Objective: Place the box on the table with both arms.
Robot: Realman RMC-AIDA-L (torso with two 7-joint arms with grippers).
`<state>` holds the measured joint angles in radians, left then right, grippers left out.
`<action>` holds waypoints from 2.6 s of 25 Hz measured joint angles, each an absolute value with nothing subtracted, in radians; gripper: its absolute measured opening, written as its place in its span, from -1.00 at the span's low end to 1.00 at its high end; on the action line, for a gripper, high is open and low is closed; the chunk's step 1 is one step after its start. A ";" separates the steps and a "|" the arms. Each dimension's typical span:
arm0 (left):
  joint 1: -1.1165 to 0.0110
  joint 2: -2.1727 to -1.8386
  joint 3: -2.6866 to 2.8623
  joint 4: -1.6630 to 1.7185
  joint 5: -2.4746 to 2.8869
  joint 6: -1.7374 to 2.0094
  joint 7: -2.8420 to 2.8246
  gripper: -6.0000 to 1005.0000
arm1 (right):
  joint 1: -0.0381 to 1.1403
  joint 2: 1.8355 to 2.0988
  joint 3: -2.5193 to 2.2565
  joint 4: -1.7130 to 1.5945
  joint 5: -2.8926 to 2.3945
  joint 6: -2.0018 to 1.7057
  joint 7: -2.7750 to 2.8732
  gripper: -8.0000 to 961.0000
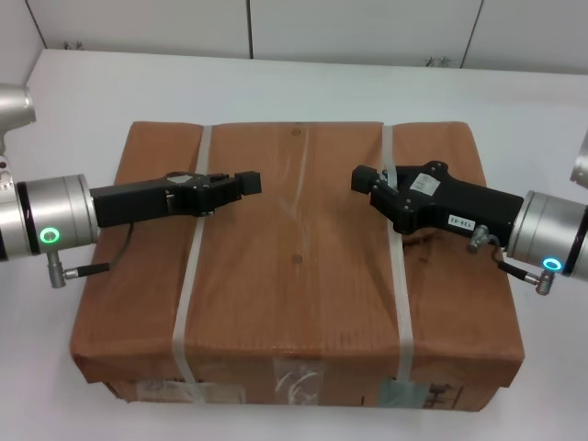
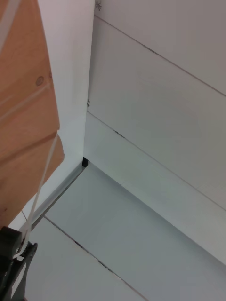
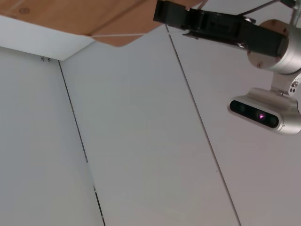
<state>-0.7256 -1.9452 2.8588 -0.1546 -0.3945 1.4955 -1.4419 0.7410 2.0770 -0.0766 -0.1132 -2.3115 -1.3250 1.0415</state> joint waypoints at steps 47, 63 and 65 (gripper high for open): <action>-0.769 -2.000 2.864 -0.145 -0.370 1.186 -1.390 -0.81 | 0.788 2.078 -0.088 -0.044 -2.315 -1.073 1.032 -0.90; -0.788 -2.028 2.864 -0.140 -0.364 0.984 -1.358 -0.82 | 0.843 2.078 -0.086 0.036 -2.318 -0.851 1.032 -0.90; -0.789 -2.029 2.864 -0.132 -0.363 0.964 -1.350 -0.82 | 0.849 2.078 -0.086 0.045 -2.318 -0.823 1.033 -0.89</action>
<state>-0.7887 -2.0291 2.8639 -0.1324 -0.3628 0.9640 -1.3502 0.8490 2.0783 -0.0864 0.0454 -2.3183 -0.8232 1.0328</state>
